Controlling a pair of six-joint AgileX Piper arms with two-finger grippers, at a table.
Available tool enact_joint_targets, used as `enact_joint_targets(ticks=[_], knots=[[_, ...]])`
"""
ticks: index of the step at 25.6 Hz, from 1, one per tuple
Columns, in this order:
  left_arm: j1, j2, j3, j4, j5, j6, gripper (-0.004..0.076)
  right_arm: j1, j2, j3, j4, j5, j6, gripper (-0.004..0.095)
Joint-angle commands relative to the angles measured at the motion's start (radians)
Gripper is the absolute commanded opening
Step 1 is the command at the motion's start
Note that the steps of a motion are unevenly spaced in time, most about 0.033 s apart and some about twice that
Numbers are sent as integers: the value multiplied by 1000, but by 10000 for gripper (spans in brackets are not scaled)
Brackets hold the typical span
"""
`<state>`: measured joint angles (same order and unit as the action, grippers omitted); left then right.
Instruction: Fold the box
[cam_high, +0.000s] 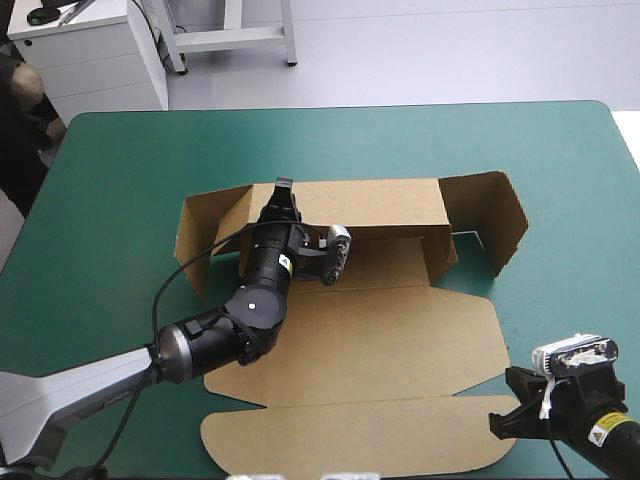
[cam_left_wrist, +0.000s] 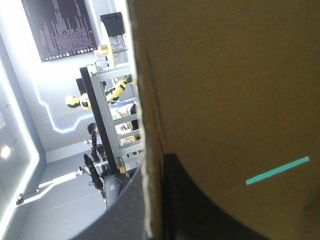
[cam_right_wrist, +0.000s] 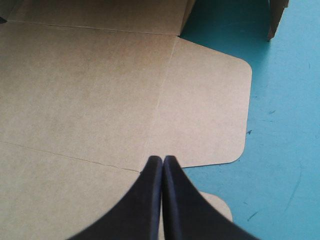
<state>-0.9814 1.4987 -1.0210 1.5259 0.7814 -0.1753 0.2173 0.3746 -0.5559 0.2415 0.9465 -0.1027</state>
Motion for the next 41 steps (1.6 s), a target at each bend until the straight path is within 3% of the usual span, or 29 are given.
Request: enact_joint_targets(ticks=[1,8,19,23,24,25,27,29,34,41], knots=[[2,-21,-19,131,-36,-16,-10,-6,7,-24,19,-64,-9,-19],[58,18,-37,216,-72,-236,-10,-6,7,-24,23,-64,-9,-19],[68,35,-70,227,-77,-247,-10,-6,7,-24,22,-39,-34,20],[68,35,-70,227,-77,-247,-10,-6,7,-24,22,-21,-38,248],[68,35,-70,227,-75,-247,-10,-6,7,-24,22,-19,-33,337],[68,35,-70,227,-75,-247,-10,-6,7,-24,22,-14,-17,515],[68,35,-70,227,-75,-247,-10,-6,7,-24,15,-7,-3,693],[68,35,-70,227,-75,-247,-10,-6,7,-24,9,-4,14,789],[68,35,-70,222,-75,-247,-10,-6,18,-51,-71,-13,162,811],[68,35,-70,192,-75,-247,-10,-6,207,-249,-308,84,274,809]])
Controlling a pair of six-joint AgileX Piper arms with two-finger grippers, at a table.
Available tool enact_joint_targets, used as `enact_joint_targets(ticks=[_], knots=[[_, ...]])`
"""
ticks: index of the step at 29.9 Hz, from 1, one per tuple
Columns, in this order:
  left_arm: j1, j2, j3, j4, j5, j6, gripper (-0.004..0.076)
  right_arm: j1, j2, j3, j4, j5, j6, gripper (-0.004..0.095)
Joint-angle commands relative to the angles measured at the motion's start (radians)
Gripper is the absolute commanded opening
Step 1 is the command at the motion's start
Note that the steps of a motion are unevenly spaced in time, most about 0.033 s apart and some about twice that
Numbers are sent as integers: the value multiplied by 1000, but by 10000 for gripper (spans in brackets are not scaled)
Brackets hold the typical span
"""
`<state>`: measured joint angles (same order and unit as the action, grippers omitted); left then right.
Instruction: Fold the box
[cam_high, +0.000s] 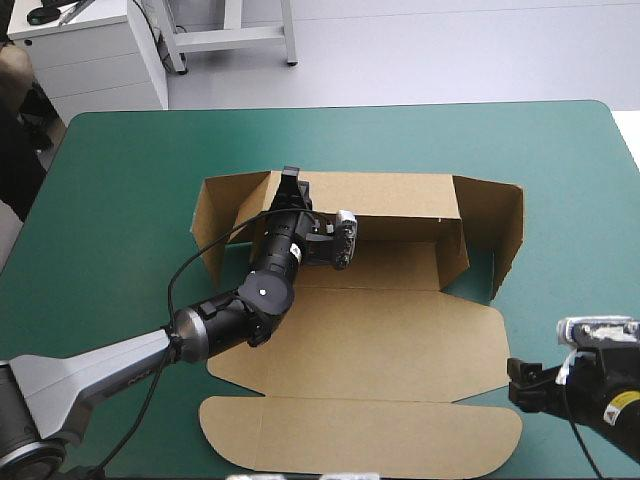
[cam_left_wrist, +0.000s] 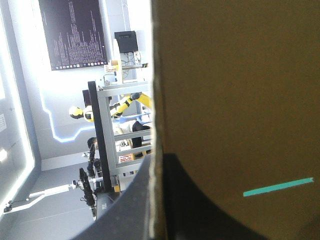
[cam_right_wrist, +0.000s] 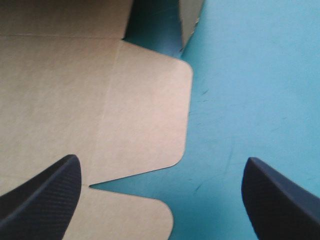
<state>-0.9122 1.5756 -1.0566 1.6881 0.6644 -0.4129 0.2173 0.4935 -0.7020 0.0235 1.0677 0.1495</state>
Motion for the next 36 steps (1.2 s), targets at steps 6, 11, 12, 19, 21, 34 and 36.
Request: enact_joint_targets(ticks=[6,11,12,19,21,34,36], knots=[[-1,-42,-34,27,40,-9,-10,-6,292,-331,-134,-74,6,809],[-1,-42,-34,27,36,-9,-10,-6,481,-534,-181,-63,0,809],[-1,-42,-34,27,36,-3,-10,-14,530,-582,-184,-43,-8,809],[-1,-42,-34,27,36,-3,-10,-192,879,-957,26,90,-202,809],[-1,-42,-34,27,36,-3,-10,-253,955,-1066,150,119,-251,809],[-1,-42,-34,5,34,-1,-10,-353,1316,-1343,294,184,-281,809],[-1,-42,-34,5,34,6,-10,-354,1345,-1335,293,186,-286,810]])
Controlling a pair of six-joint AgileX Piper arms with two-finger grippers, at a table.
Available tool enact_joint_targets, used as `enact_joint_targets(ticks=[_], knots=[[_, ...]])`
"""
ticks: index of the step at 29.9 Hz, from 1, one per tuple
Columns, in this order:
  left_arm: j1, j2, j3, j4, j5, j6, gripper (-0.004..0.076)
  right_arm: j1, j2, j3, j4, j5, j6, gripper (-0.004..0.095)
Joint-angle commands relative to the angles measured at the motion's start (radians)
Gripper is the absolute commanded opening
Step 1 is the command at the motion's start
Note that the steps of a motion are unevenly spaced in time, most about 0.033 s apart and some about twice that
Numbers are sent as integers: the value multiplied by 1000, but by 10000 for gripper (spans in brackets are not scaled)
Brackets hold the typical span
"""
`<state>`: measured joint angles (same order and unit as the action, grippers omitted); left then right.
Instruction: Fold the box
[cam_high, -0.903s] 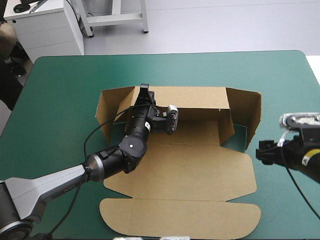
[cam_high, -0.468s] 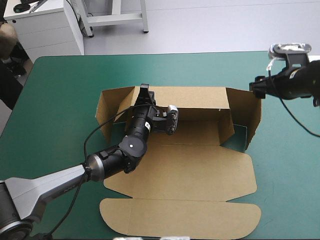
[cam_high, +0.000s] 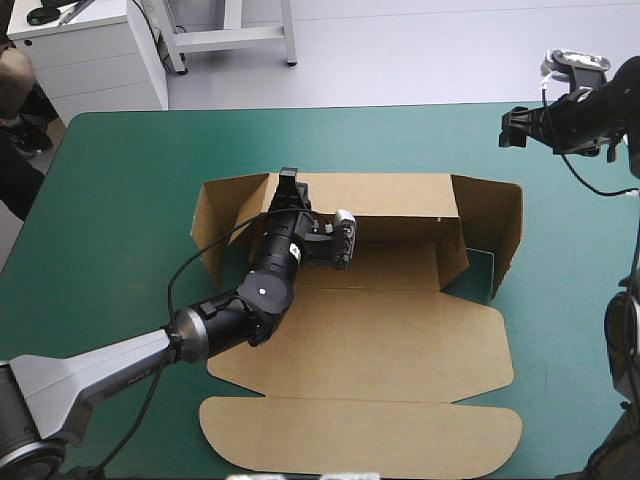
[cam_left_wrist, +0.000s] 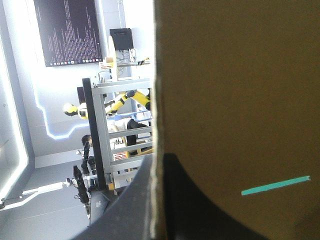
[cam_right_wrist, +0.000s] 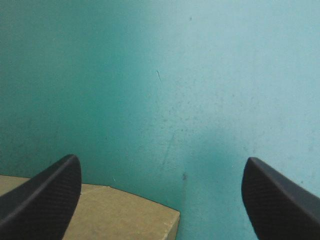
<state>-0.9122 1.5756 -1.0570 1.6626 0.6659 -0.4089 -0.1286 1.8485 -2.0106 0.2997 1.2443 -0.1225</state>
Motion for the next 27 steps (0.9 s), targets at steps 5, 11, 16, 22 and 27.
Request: enact_joint_targets(ticks=[5,11,16,22,27], knots=[[-1,-42,-34,31,32,2,-10,-8,-5,30,31,10,-55,809],[-1,-42,-34,31,32,2,-10,-8,-43,112,8,10,-94,809],[-1,-42,-34,31,32,2,-10,-24,-89,173,8,10,-98,809],[-1,-42,-34,31,32,2,-10,-35,-153,268,11,10,-112,809],[-1,-42,-34,31,32,2,-10,-35,-185,304,14,10,-112,809]])
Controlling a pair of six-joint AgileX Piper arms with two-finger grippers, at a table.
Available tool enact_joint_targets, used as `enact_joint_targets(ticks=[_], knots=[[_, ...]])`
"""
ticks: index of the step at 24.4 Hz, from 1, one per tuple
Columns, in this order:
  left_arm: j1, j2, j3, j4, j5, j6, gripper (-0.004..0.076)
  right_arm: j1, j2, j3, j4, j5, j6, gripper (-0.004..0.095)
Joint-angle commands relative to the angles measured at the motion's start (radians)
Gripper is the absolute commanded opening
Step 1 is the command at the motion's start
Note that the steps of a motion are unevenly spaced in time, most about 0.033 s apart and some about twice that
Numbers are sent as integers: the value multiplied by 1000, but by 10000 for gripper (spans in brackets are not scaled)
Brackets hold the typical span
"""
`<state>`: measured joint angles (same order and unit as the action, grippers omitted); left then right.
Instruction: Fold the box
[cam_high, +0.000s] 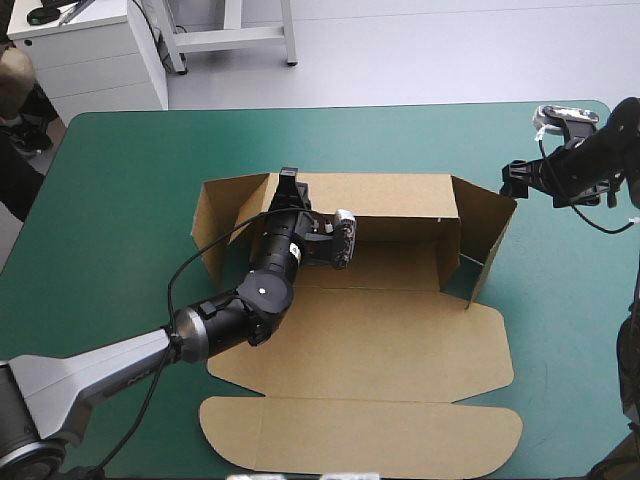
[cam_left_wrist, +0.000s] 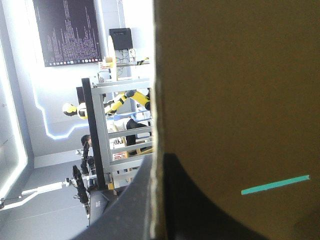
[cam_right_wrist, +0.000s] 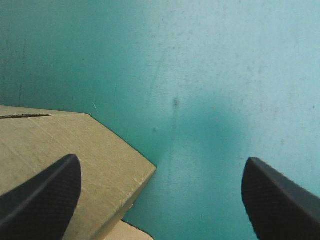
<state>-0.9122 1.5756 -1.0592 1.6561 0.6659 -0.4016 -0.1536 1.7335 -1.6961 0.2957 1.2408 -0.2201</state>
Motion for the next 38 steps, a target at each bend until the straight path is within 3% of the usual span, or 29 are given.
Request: enact_joint_targets(ticks=[1,22,29,38], knots=[[-1,-42,-30,37,32,-6,-10,-10,-77,-4,18,13,-16,809],[-1,-42,-30,37,32,-6,-10,-8,-177,235,121,-22,-130,809],[-1,-42,-30,37,32,-6,-10,-8,-193,303,281,11,-318,809],[-1,-42,-30,39,26,0,-10,108,-195,385,287,13,-376,809]])
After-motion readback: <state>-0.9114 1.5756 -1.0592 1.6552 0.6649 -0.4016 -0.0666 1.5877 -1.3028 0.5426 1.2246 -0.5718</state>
